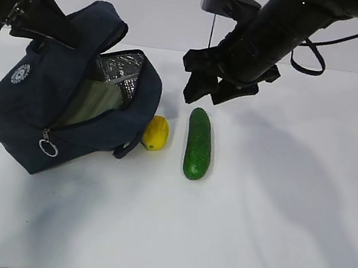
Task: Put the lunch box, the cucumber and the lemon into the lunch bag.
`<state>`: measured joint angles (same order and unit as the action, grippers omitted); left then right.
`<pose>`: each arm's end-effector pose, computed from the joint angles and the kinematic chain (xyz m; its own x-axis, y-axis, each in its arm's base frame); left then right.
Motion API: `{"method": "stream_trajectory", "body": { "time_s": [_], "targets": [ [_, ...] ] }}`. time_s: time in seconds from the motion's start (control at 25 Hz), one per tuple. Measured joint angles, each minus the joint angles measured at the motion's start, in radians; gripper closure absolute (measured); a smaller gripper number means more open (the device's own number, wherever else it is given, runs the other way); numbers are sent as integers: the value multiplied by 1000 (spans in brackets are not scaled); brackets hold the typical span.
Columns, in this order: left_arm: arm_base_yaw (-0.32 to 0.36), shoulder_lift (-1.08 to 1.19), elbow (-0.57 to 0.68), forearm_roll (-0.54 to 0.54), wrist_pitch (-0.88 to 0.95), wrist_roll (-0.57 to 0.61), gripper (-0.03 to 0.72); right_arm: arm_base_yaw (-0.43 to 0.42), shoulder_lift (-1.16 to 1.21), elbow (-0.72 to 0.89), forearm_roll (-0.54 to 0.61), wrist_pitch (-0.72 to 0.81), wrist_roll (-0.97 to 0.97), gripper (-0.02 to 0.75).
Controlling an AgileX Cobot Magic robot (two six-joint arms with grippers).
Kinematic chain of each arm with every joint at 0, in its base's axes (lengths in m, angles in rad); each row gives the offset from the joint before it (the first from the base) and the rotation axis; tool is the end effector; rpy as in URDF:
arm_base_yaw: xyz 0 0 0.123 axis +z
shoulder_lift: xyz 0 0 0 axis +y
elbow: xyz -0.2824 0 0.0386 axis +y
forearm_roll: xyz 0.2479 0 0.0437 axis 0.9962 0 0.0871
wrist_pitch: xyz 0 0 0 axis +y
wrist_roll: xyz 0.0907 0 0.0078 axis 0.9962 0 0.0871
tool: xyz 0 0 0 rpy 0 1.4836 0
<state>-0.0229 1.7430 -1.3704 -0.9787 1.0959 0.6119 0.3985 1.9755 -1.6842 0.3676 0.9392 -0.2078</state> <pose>0.3587 -0.0755 0.2900 -0.8911 0.0304 -0.4528 0.3556 0.6668 -0.6549 0.3909 0.1933 0.2600 -0.8332 -0.3344 -0.4405 -0.4771 0.8374 0.2668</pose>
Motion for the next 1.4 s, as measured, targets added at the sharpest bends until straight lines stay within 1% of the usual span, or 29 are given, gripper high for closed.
{"method": "stream_trajectory", "body": {
  "time_s": [0.08,0.16,0.28,0.4,0.6,0.88,1.2,1.4],
  "targets": [
    [0,0,0,0,4,0,694,0,0,0,-40,-24,25,289],
    [0,0,0,0,6,0,694,0,0,0,-70,-45,40,251],
    [0,0,0,0,6,0,694,0,0,0,-84,-74,61,186],
    [0,0,0,0,6,0,694,0,7,0,-85,-88,68,162],
    [0,0,0,0,6,0,694,0,64,0,-87,-94,77,160],
    [0,0,0,2,7,0,694,0,120,0,-95,-153,106,160],
    [0,2,0,2,8,0,694,0,145,0,-170,-197,150,157],
    [0,2,0,2,8,0,694,0,145,0,-162,-215,162,156]
  ]
}}
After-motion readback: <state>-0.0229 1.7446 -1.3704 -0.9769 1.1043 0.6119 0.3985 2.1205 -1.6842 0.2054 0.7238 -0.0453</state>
